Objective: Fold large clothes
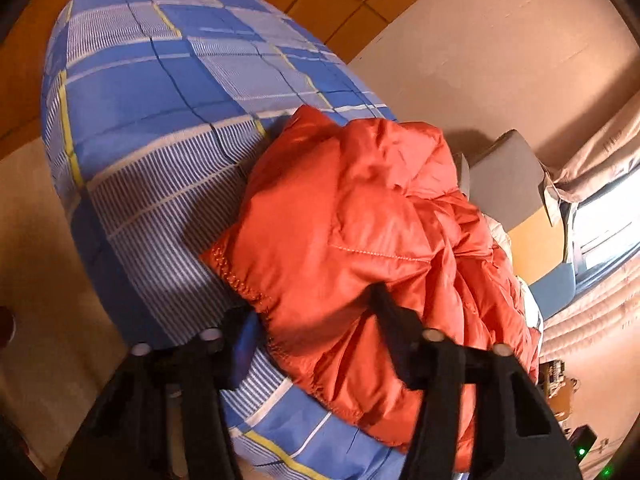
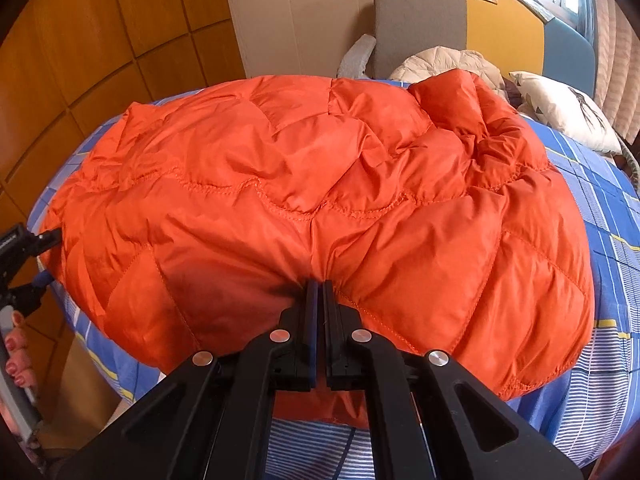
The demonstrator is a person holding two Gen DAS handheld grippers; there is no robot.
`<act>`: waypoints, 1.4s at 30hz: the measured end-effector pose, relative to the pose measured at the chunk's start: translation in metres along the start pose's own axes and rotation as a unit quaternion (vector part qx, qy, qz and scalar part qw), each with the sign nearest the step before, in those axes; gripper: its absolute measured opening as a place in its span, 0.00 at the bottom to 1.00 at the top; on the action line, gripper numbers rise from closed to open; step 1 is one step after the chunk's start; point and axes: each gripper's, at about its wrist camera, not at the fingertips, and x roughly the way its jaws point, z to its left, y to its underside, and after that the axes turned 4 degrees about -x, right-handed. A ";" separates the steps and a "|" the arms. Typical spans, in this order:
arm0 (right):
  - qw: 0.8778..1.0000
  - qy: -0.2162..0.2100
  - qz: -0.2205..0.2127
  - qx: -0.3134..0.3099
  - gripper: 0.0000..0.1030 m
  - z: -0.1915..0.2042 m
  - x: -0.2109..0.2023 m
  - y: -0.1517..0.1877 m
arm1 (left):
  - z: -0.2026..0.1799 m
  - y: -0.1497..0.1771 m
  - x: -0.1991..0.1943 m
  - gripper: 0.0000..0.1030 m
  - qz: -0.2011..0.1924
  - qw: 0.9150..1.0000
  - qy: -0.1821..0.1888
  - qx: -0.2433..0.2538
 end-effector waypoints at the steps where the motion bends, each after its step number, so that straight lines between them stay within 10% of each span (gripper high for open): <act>1: 1.000 0.001 0.000 -0.002 0.01 0.001 0.000 0.000 | 0.002 -0.001 0.003 0.40 0.001 1.000 0.011 -0.010; 7: 1.000 0.012 0.009 -0.015 0.01 0.005 0.002 -0.002 | -0.021 0.004 -0.008 0.08 -0.029 0.999 0.020 0.036; 14: 1.000 0.018 0.019 -0.004 0.01 0.006 0.008 0.003 | -0.083 0.018 -0.058 0.06 -0.093 0.980 0.074 0.161; 25: 0.999 -0.001 -0.033 0.030 0.01 -0.003 -0.015 -0.032 | -0.075 0.021 -0.066 0.06 -0.093 0.978 0.081 0.170; 31: 1.000 0.004 0.024 0.006 0.01 0.011 0.045 -0.052 | -0.082 0.025 -0.072 0.06 -0.099 0.973 0.094 0.186; 42: 1.000 -0.014 0.000 0.005 0.01 0.018 0.004 -0.006 | -0.112 0.048 -0.096 0.06 -0.123 0.953 0.122 0.248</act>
